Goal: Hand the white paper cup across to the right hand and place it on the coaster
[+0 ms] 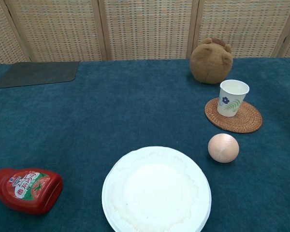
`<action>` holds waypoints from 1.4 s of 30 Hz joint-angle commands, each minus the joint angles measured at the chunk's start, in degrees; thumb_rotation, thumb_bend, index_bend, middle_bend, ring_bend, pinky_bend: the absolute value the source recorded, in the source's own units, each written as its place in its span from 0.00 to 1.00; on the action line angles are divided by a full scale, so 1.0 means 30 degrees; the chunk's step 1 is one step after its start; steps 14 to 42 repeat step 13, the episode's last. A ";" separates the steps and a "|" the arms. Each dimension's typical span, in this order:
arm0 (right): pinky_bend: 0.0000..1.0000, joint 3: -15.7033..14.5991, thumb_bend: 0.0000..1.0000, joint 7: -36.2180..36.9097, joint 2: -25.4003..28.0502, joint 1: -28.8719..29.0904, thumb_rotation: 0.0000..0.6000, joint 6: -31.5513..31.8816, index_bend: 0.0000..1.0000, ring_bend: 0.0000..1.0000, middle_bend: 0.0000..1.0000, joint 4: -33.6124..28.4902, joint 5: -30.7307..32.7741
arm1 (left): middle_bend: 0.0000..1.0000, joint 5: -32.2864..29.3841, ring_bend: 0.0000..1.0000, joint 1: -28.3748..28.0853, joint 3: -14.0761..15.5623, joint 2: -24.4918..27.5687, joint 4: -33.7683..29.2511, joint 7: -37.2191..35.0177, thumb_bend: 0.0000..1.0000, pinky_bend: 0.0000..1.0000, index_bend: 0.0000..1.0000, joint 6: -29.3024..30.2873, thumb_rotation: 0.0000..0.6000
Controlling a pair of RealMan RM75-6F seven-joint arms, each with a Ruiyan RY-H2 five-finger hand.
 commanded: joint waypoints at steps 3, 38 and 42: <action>0.00 -0.1212 0.02 0.0592 0.0173 -0.2797 1.00 0.4095 0.00 0.00 0.00 -0.0734 -0.2890 | 0.00 0.0253 0.00 0.0144 0.0141 0.0073 -0.0256 0.0039 0.18 0.00 0.00 0.0268 1.00; 0.00 -0.1593 0.02 0.1418 0.0062 -0.5008 1.00 0.5634 0.00 0.00 0.00 -0.0658 -0.4363 | 0.00 0.0628 0.00 0.0247 0.0327 0.0039 -0.0402 0.0164 0.18 0.00 0.00 0.0458 1.00; 0.00 -0.1593 0.02 0.1418 0.0062 -0.5008 1.00 0.5634 0.00 0.00 0.00 -0.0658 -0.4363 | 0.00 0.0628 0.00 0.0247 0.0327 0.0039 -0.0402 0.0164 0.18 0.00 0.00 0.0458 1.00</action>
